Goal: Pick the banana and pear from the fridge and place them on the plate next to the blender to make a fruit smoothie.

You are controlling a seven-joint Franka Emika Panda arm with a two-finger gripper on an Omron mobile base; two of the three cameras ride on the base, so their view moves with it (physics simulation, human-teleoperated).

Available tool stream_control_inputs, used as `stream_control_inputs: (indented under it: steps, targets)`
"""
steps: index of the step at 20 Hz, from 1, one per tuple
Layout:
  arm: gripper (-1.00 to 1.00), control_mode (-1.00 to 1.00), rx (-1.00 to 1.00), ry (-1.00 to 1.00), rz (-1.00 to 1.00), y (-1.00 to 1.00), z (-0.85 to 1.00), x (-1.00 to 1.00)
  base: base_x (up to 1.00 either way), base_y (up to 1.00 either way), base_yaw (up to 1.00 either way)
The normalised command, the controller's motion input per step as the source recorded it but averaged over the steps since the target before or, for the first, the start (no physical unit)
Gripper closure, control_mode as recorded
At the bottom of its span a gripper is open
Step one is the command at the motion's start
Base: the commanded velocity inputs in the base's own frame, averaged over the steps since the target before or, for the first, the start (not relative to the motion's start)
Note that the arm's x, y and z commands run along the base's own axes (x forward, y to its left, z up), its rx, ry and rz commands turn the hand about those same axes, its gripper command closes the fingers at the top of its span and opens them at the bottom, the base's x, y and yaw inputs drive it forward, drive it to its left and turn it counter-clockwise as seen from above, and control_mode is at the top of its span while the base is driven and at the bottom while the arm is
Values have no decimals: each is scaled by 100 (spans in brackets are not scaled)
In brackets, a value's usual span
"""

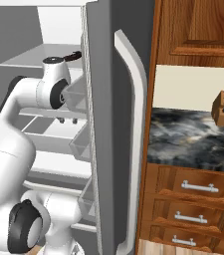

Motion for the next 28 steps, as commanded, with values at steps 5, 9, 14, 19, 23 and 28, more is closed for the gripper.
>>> stream_control_inputs:
  steps: [5,9,14,19,23,28]
  targets:
    - [-100,-100,0,-9,1,35,0,-3,0,0,0]
    - [-100,-100,0,-31,0,76,12,0,0,0,0]
    - [-100,-100,0,-36,0,30,61,0,0,0,0]
    - [-100,-100,0,-32,0,13,85,10,0,0,0]
    - [-100,-100,0,-22,0,2,100,11,0,0,0]
    - [-100,-100,2,-4,0,2,76,43,0,0,0]
